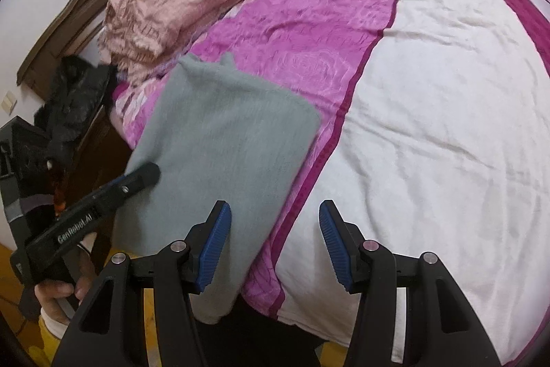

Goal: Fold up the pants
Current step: 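Close the left gripper on the folded edge of the pants, then hold the edge with both grippers and fold it over the pants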

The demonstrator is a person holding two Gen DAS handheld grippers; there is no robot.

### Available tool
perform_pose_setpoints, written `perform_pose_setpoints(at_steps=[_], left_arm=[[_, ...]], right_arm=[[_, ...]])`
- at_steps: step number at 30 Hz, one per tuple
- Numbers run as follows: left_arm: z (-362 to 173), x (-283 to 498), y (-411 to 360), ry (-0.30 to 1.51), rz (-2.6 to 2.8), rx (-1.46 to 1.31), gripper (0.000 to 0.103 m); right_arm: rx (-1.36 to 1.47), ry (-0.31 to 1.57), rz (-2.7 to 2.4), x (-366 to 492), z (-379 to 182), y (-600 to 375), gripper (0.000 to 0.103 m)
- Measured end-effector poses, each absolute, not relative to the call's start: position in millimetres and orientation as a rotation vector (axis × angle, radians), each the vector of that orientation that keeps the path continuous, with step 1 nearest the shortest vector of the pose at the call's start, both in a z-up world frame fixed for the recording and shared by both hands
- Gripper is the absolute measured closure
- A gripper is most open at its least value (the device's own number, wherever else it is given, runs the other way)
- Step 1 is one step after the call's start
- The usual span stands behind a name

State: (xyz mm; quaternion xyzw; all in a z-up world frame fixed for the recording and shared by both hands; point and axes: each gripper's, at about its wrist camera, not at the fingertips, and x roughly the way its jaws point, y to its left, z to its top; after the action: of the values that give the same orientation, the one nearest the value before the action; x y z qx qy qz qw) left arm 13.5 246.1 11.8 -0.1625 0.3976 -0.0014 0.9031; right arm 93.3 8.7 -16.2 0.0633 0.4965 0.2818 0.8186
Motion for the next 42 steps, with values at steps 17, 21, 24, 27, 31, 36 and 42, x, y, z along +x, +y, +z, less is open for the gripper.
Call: perform_pose_setpoints(at_steps=[17, 21, 24, 27, 31, 36, 42], left_arm=[[-12, 42, 272, 0.920, -0.023, -0.362, 0.050], [-19, 48, 270, 0.929, -0.038, -0.347, 0.050], [-24, 54, 267, 0.938, -0.067, -0.332, 0.050], [-30, 61, 266, 0.944, -0.119, -0.373, 0.050], [-42, 71, 263, 0.954, -0.164, -0.420, 0.050], [-41, 72, 260, 0.947, -0.160, -0.413, 0.050], [-31, 70, 255, 0.961, -0.126, -0.402, 0.059]], right_arm=[[0.228, 1.138, 0.663, 103, -37, 32, 0.055], [0.239, 1.174, 0.658, 110, -55, 39, 0.048], [0.229, 1.180, 0.661, 113, -59, 44, 0.046], [0.176, 1.153, 0.692, 112, -54, 57, 0.048], [0.116, 1.104, 0.694, 111, -59, 71, 0.048], [0.142, 1.094, 0.710, 113, -62, 68, 0.048], [0.208, 1.099, 0.713, 113, -57, 60, 0.063]])
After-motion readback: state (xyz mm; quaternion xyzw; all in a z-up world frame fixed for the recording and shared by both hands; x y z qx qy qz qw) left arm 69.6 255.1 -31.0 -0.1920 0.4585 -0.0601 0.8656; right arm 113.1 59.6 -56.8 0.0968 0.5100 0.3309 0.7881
